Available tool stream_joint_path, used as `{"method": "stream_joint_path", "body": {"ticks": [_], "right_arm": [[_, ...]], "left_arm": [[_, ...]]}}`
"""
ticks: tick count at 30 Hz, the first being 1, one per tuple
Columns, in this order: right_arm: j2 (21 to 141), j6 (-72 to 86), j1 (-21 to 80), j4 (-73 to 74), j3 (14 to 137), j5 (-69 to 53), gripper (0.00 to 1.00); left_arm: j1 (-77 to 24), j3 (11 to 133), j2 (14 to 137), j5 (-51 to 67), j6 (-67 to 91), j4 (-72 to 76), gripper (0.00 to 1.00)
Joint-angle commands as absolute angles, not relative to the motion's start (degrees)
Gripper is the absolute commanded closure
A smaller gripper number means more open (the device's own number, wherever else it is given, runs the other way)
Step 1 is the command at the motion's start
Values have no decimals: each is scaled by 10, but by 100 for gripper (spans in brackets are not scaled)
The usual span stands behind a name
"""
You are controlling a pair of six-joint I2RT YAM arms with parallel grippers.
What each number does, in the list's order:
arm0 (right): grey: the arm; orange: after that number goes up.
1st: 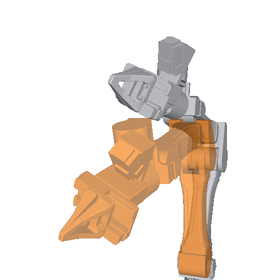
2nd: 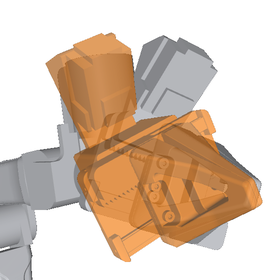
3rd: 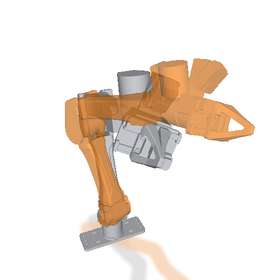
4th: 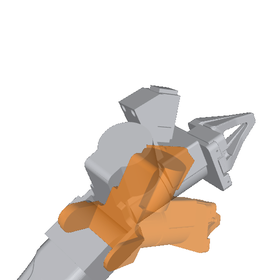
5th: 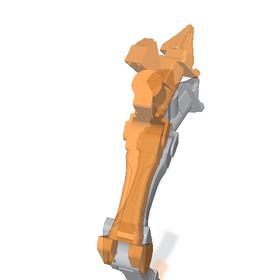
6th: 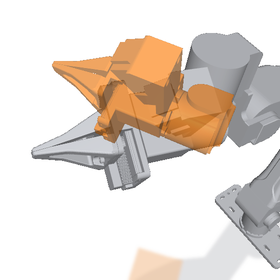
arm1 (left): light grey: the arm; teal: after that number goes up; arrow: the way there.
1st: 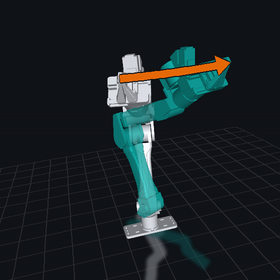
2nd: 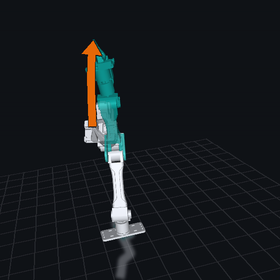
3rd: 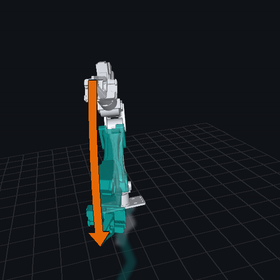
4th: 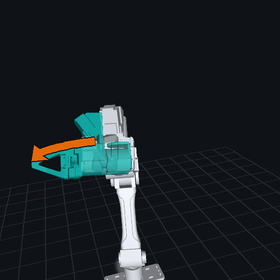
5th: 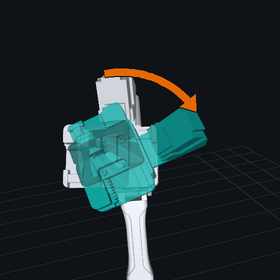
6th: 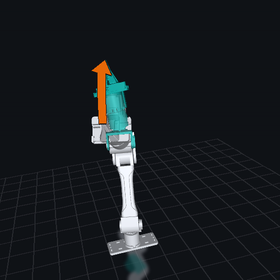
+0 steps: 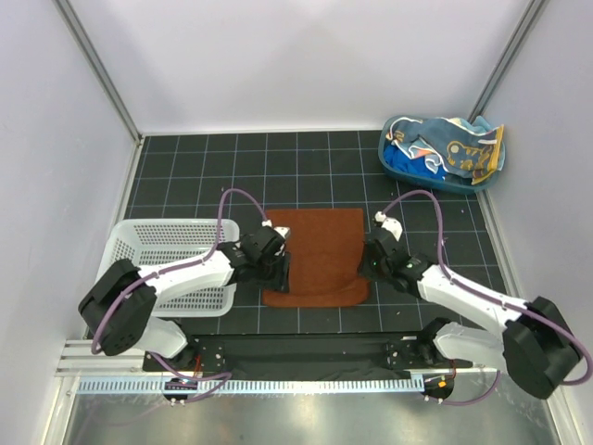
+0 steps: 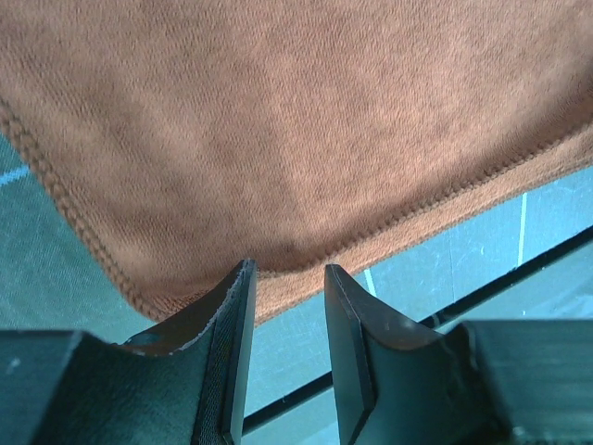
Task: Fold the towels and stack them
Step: Fold the towel
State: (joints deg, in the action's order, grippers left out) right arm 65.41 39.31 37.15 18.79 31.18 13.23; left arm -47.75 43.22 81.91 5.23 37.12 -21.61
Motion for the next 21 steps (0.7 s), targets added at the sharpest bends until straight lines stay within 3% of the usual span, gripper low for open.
{"method": "stream_joint_path", "body": {"ticks": [1,12,21], "right_arm": [[599,412,374,204,281,127,71],[537,416,374,251,289,134,71],[545,423,374,240,275,124,69]], "left_arm": [[-483,420,786,63,381,-200,61],[-483,416,701,-68,450,-289,55],[-483,397,706,-82,514,-283,51]]}}
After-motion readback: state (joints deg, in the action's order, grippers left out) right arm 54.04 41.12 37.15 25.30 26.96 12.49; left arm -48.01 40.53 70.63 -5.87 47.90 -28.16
